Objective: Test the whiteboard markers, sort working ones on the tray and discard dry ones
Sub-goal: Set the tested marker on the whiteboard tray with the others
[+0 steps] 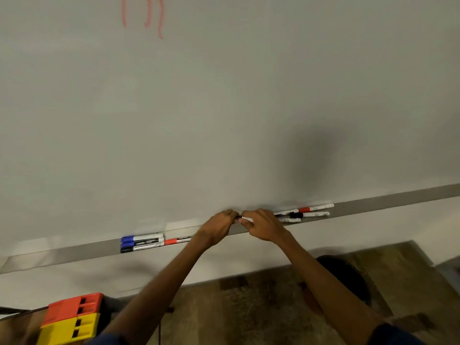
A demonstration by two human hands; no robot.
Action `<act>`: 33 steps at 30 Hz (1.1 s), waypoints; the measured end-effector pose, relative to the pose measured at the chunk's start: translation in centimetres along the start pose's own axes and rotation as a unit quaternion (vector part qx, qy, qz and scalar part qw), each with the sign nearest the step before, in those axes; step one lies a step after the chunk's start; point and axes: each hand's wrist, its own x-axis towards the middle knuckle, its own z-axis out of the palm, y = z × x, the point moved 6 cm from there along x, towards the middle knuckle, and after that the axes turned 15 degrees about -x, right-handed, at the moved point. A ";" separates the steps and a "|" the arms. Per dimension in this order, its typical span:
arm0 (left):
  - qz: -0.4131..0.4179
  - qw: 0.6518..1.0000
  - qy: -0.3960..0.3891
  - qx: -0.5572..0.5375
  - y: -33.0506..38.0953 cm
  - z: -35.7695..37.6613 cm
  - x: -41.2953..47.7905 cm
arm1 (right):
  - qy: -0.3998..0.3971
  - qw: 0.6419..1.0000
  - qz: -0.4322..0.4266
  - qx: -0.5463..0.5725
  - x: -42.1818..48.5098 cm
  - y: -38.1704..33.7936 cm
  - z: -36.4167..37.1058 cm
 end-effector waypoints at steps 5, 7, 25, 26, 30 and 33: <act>0.038 0.999 0.011 0.011 1.5 -1.8 -0.8 | 0.009 1.000 0.011 0.011 -0.3 -0.7 -1.8; 0.046 0.998 0.042 0.007 1.6 -2.8 -1.6 | 0.009 1.000 0.029 0.003 -0.7 -0.1 -2.3; 0.126 0.824 0.538 -0.126 9.7 -23.9 -7.8 | 0.283 0.886 -0.044 0.364 3.5 -8.8 -23.4; 0.137 0.804 0.570 -0.104 10.4 -25.6 -8.4 | 0.284 0.875 -0.056 0.387 4.0 -9.9 -24.9; 0.153 0.731 0.664 -0.050 11.4 -31.8 -10.4 | 0.288 0.825 -0.111 0.473 5.5 -14.1 -30.8; 0.157 0.689 0.707 -0.021 11.3 -35.8 -12.0 | 0.301 0.816 -0.165 0.466 6.1 -17.1 -34.3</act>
